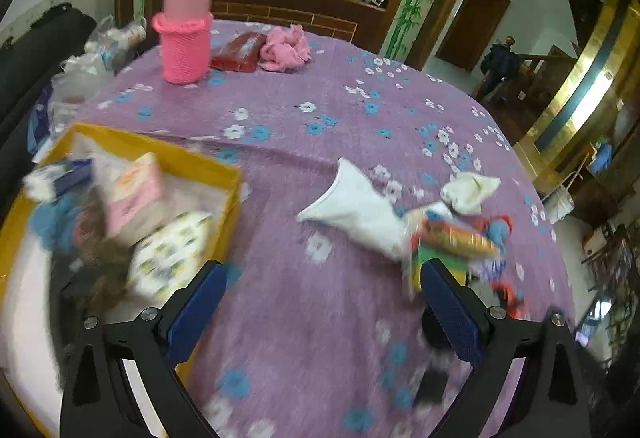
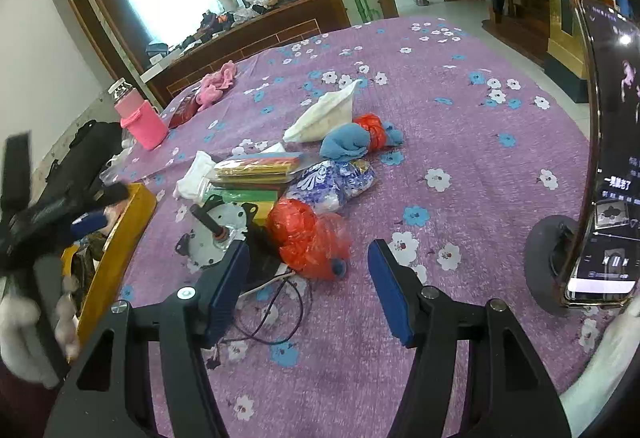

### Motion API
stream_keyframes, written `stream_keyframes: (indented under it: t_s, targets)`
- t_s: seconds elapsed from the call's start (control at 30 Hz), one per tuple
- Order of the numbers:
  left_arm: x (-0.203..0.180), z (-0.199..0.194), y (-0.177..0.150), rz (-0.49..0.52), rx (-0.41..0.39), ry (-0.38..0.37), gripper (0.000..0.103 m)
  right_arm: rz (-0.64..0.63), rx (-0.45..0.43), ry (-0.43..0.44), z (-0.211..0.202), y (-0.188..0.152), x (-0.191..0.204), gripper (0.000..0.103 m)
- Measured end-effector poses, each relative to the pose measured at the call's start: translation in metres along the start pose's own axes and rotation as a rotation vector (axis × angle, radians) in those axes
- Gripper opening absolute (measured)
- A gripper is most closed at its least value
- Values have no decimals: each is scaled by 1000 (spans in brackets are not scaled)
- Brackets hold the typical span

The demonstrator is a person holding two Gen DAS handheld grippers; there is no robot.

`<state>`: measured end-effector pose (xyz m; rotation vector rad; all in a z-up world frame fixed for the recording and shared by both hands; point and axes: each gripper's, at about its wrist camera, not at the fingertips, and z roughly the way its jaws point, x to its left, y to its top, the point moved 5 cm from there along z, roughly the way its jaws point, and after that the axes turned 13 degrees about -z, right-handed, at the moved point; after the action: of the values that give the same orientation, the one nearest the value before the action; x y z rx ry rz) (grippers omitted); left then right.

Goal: Organize soft objects
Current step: 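Withdraw both grippers from the tray toward the scattered items, then grasp the white cloth with the left gripper while the right gripper grasps the blue knitted toy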

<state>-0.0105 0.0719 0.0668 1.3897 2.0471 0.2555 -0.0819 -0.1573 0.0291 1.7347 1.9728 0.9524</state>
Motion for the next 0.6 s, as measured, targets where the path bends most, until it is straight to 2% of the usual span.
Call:
stream_keyframes:
  t_s: [0.1,0.27,0.43,0.47,0.5,0.53,0.57,0.6]
  targets:
    - [-10,36,13,-32,45,-1,98,19,-1,13,5,-2,-3,60]
    - [-15,85,23,-49,97,43,96,33,0,16,10,-4,-9,60]
    - [-15,109,29,-63,84,82,96,39,6,15,16,-6,-13,60]
    - [-17,113,29,-54,87,82,92,42,9,14,18,-7,-14,60]
    - [-21,118,28,-37,94,77,64,46,12,13,20,-8,-15,60]
    - [-28,125,25,-10,106,64,45,51,15,10,21,-10,-16,60]
    - [-34,130,21,31,143,42,35,54,16,6,21,-10,-18,60]
    - [-36,132,15,52,142,64,28,56,15,2,21,-11,-19,60]
